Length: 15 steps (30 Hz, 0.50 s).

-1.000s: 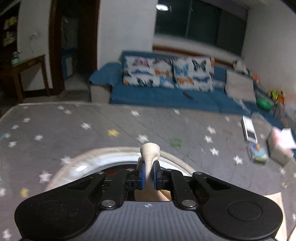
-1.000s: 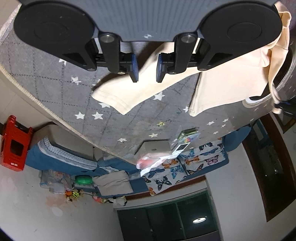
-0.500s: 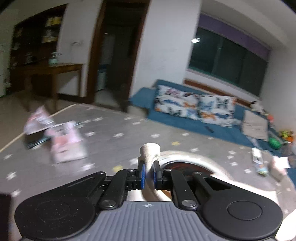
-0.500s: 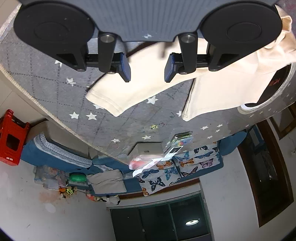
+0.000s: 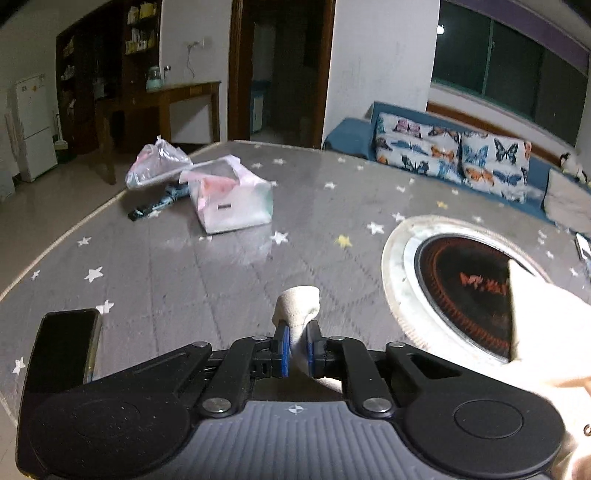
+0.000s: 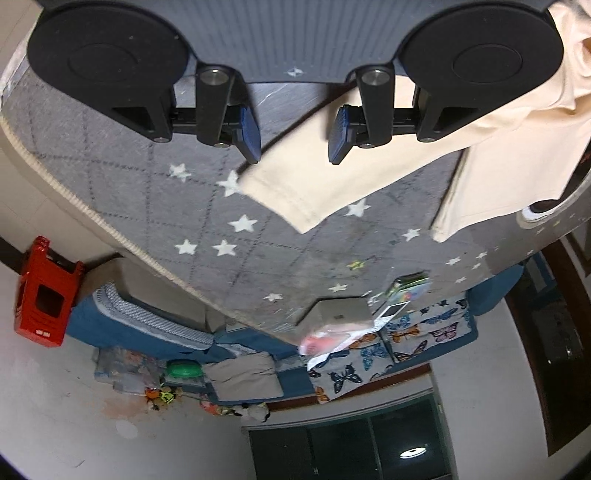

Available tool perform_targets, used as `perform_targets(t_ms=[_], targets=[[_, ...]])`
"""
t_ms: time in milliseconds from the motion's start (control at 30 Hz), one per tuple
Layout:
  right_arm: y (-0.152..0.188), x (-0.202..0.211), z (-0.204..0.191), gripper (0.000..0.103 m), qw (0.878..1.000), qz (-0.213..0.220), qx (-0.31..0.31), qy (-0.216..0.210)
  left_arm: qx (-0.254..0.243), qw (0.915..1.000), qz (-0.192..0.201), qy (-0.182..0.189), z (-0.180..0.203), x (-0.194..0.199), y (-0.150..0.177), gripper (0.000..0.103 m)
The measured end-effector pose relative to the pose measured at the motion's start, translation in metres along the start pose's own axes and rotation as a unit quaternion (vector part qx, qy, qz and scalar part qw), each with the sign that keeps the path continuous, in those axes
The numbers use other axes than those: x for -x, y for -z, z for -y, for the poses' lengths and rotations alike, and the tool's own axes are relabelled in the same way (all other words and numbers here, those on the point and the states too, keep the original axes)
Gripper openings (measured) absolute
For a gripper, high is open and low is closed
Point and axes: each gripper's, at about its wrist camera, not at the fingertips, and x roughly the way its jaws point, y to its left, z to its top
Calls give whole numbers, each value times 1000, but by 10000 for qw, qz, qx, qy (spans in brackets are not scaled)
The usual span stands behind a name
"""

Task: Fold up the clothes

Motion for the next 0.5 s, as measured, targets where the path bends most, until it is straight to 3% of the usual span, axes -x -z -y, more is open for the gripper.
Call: perform_targets(t_ms=[133, 200, 300, 433, 500], targets=[[-7, -8, 7, 41, 9999, 35, 8, 138, -96, 9999, 86, -74, 2, 3, -6, 27], [-11, -15, 10, 41, 9998, 7, 15, 192, -117, 9996, 178, -179, 4, 5, -11, 43], [-12, -23, 9, 39, 9996, -10, 180, 226, -169, 9990, 338, -257, 7, 7, -19, 45], [-12, -24, 5, 12, 9988, -2, 457, 199, -212, 9991, 347, -129, 14, 8, -27, 45], [-12, -21, 5, 9, 9979, 61, 551, 347, -298, 9990, 340, 42, 24, 8, -29, 45]])
